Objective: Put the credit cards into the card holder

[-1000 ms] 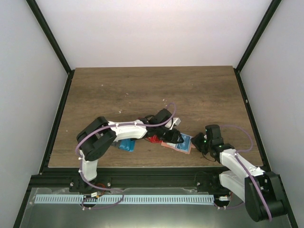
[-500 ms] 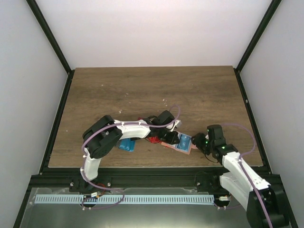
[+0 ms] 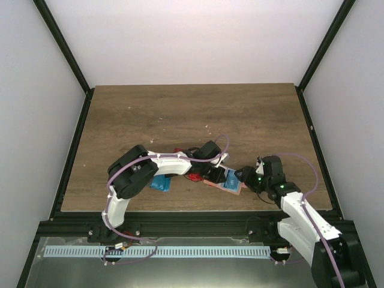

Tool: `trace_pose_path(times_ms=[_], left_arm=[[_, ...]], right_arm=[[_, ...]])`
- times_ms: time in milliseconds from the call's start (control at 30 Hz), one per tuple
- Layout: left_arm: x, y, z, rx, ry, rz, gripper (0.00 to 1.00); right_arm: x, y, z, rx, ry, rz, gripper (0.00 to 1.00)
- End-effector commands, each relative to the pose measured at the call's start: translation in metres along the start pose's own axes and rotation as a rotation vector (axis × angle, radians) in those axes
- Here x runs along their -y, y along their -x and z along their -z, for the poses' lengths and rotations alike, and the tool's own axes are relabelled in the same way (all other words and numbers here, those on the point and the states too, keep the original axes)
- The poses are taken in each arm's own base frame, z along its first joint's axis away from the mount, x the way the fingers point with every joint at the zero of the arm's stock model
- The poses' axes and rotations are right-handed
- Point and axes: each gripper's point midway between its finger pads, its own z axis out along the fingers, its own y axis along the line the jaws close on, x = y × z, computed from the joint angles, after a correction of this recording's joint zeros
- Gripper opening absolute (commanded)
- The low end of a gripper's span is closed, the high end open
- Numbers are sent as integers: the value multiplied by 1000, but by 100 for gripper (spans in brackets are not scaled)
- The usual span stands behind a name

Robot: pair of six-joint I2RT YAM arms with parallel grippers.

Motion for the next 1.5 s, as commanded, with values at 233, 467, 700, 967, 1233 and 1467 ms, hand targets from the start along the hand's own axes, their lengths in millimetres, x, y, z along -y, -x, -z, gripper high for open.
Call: trace_pose_path(times_ms=[233,467,700,967,1233,1467], left_arm=[[-23,-9,-14,-36,89,-11,4],[-22,-10,-15,-41,87,-8,4],[-20,-10,-14,-40,77,-4,4],[0,5,3,12,37,-14,4],[19,27,48,106,9,-17,4],[2,34,92,196,60,7,4]], right_arm=[[-5,-2,-10,-35,44,22,54],[-4,-5,-13,-46,54,15,54],[-10,-7,-15,-61,94,12,54],[-20,-6,-15,-77,131,25,53],[-24,-6,-14,-91,135,27,53],[-40,-4,-16,-103,162,36,52]])
